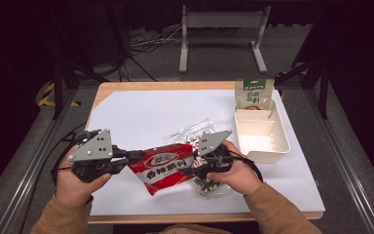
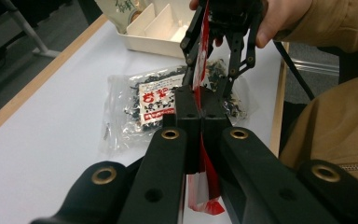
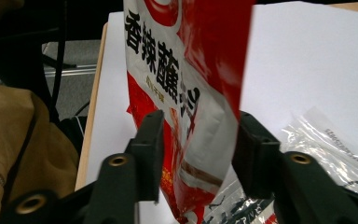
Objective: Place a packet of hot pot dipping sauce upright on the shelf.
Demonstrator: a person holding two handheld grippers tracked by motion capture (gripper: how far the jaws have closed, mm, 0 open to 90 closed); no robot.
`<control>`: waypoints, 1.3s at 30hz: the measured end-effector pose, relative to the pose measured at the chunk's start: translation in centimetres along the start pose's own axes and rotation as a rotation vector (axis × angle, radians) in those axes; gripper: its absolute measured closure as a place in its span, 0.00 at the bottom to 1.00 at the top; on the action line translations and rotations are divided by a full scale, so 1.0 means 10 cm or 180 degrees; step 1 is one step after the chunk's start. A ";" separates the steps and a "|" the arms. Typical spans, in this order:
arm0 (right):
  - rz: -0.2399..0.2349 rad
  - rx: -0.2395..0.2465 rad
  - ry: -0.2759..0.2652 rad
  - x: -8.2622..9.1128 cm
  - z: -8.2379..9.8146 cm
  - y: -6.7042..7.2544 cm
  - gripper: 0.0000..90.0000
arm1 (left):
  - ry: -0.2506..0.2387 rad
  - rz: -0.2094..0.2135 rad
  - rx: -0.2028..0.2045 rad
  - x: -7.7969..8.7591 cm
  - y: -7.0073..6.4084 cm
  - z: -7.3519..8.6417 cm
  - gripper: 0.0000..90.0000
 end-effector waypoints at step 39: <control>0.0048 -0.0379 0.0076 0.37 0.00 -0.11 0.94 | -0.0505 -0.0185 0.0449 0.04 0.26 0.19 0.50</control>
Point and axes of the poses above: each handheld gripper's, and its own axes: x roughly backward along the jaws, z roughly out of its underside, y roughly to its left, the point moved 4 cm from there along -x, roughly forward along the jaws, and after that the axes turned 4 degrees about z, right-handed, at the moved point
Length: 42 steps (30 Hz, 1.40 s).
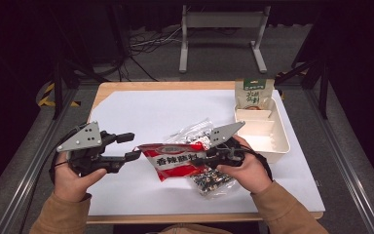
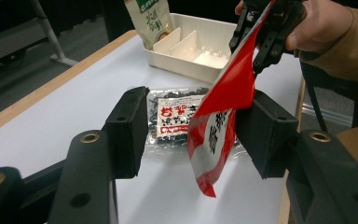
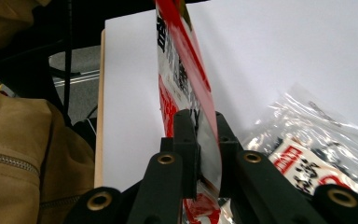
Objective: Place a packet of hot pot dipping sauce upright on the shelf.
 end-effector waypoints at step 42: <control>0.0860 -0.0298 -0.0229 1.15 0.10 -0.77 0.94 | 0.0208 -0.0346 0.0406 -0.07 0.38 0.35 0.34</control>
Point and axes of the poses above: each handheld gripper's, and its own axes: x roughly backward along the jaws, z roughly out of its underside, y roughly to its left, the point moved 4 cm from there along -x, roughly forward along the jaws, and after that the axes turned 4 degrees about z, right-handed, at the moved point
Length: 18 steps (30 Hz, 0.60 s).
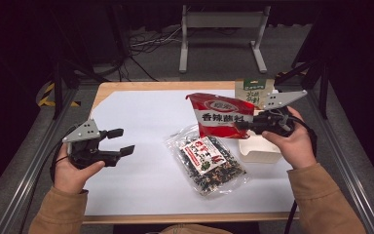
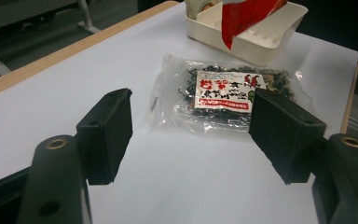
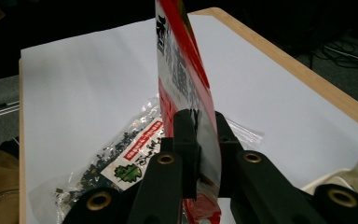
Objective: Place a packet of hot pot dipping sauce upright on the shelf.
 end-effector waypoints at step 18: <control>0.0297 -0.0006 -0.0031 0.21 -0.03 -0.38 0.94 | 0.0035 -0.0036 0.0099 -0.02 0.10 0.06 0.34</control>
Point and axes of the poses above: each handheld gripper's, and its own axes: x roughly backward along the jaws, z roughly out of its underside, y roughly to its left, the point moved 4 cm from there along -x, roughly forward along the jaws, and after that the axes turned 4 degrees about z, right-handed, at the moved point
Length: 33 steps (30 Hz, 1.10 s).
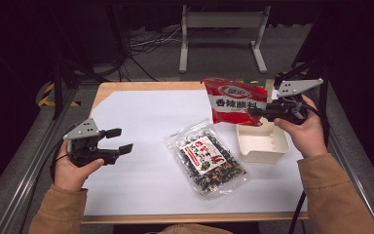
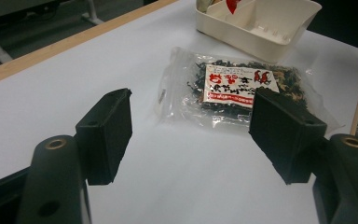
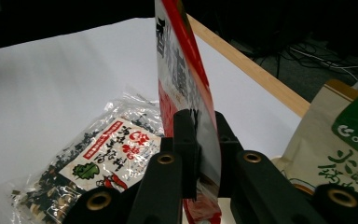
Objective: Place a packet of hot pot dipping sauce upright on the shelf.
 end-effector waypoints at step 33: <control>0.0377 -0.0398 0.0014 0.15 0.28 -0.73 0.94 | 0.0062 -0.0027 0.0108 -0.01 0.06 0.07 0.34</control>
Point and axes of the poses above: each handheld gripper's, and its own axes: x roughly backward along the jaws, z roughly out of its underside, y roughly to its left, the point moved 4 cm from there along -x, roughly forward along the jaws, and after that the axes turned 4 degrees about z, right-handed, at the moved point
